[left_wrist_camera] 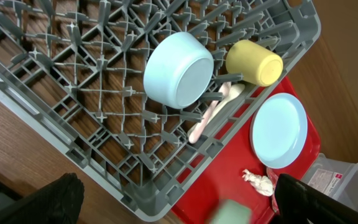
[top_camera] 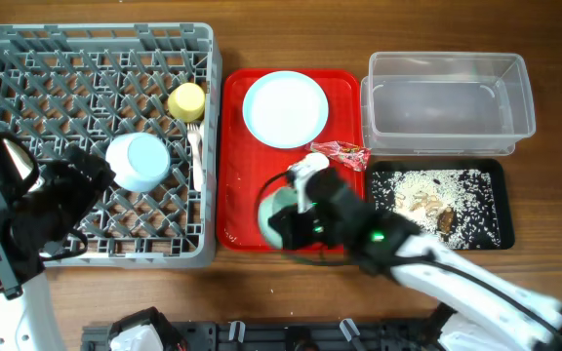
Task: Sort waste into correct bins and load items into the dishwasher rack
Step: 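Bring the empty green bowl back and set it on the red tray, then reach the right gripper to the white tissue and grasp it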
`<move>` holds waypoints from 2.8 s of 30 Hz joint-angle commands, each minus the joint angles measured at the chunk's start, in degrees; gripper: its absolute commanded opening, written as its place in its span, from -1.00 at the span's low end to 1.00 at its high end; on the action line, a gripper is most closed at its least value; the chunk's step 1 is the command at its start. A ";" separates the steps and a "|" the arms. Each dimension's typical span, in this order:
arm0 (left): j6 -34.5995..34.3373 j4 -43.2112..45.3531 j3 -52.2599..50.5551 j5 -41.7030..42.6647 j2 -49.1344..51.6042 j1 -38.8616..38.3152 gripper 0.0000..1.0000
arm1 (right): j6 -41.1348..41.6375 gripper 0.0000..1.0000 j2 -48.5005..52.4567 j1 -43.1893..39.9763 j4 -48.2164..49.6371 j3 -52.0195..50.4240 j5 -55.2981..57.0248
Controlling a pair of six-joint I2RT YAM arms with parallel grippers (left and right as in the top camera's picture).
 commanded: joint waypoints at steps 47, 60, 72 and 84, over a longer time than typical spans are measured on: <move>0.26 0.00 0.07 -0.33 -0.04 0.20 1.00 | -15.37 -0.91 38.93 -12.41 -36.04 38.01 19.93; 0.26 0.00 0.07 -0.33 -0.04 0.20 1.00 | -24.35 0.68 30.64 -12.37 -33.90 37.73 24.74; 0.26 0.00 0.07 -0.33 0.22 0.20 1.00 | -24.35 0.46 37.03 -12.37 -29.75 37.73 24.41; 0.26 0.00 0.07 -0.33 0.50 0.20 1.00 | -37.75 0.27 38.58 -12.37 -33.83 37.68 5.66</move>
